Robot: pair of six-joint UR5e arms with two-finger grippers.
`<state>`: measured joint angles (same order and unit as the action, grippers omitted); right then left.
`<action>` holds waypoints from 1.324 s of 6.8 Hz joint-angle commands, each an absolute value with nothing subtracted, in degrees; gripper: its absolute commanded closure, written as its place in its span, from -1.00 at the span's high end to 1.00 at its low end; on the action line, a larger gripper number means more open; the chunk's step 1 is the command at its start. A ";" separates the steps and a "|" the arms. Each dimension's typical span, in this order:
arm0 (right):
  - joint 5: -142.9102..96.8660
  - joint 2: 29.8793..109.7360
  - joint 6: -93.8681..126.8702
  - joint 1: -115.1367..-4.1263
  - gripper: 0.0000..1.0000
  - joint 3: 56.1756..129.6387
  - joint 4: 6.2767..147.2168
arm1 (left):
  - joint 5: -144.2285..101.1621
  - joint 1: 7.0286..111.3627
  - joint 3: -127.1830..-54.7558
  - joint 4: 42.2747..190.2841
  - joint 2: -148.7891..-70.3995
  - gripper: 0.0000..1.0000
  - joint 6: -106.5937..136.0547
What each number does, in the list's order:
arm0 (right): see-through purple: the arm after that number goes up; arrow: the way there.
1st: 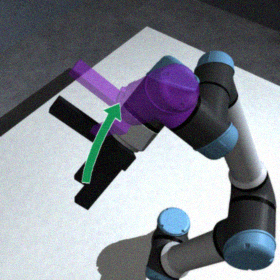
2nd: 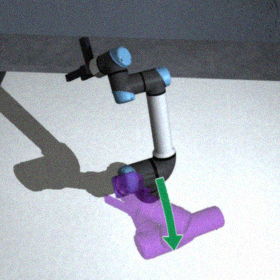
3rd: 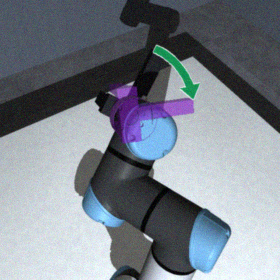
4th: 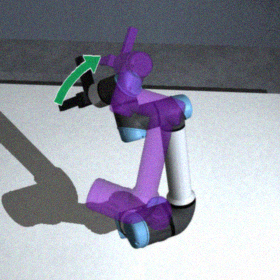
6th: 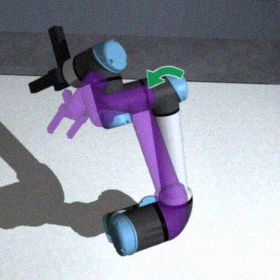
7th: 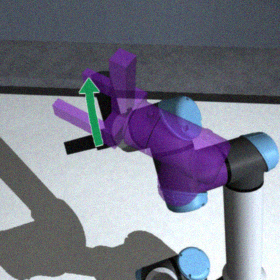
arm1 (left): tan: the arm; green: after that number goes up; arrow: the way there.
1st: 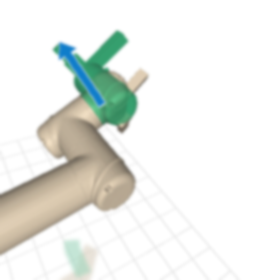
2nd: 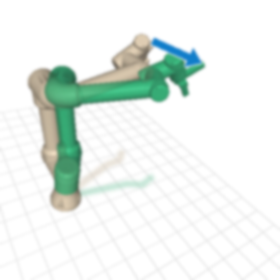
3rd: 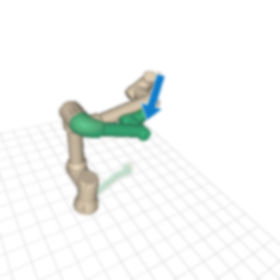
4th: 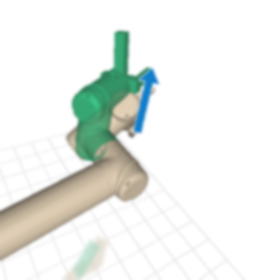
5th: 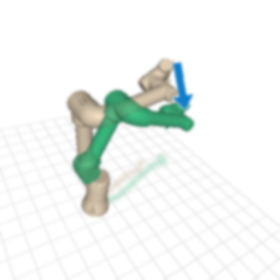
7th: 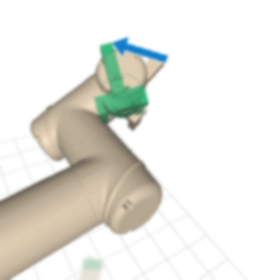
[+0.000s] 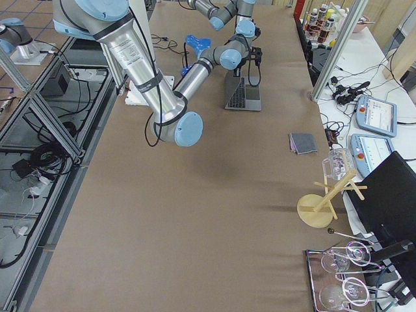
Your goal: Close laptop
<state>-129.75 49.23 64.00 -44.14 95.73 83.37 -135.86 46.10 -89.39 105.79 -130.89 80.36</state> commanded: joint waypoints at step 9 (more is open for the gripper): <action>-122.97 36.30 63.99 -43.77 -1.00 60.33 61.82 | -127.20 46.85 -65.59 121.27 -137.10 -1.00 77.87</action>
<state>-123.86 36.40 64.06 -44.14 63.75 64.82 -128.96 47.14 -68.37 119.41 -136.58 78.21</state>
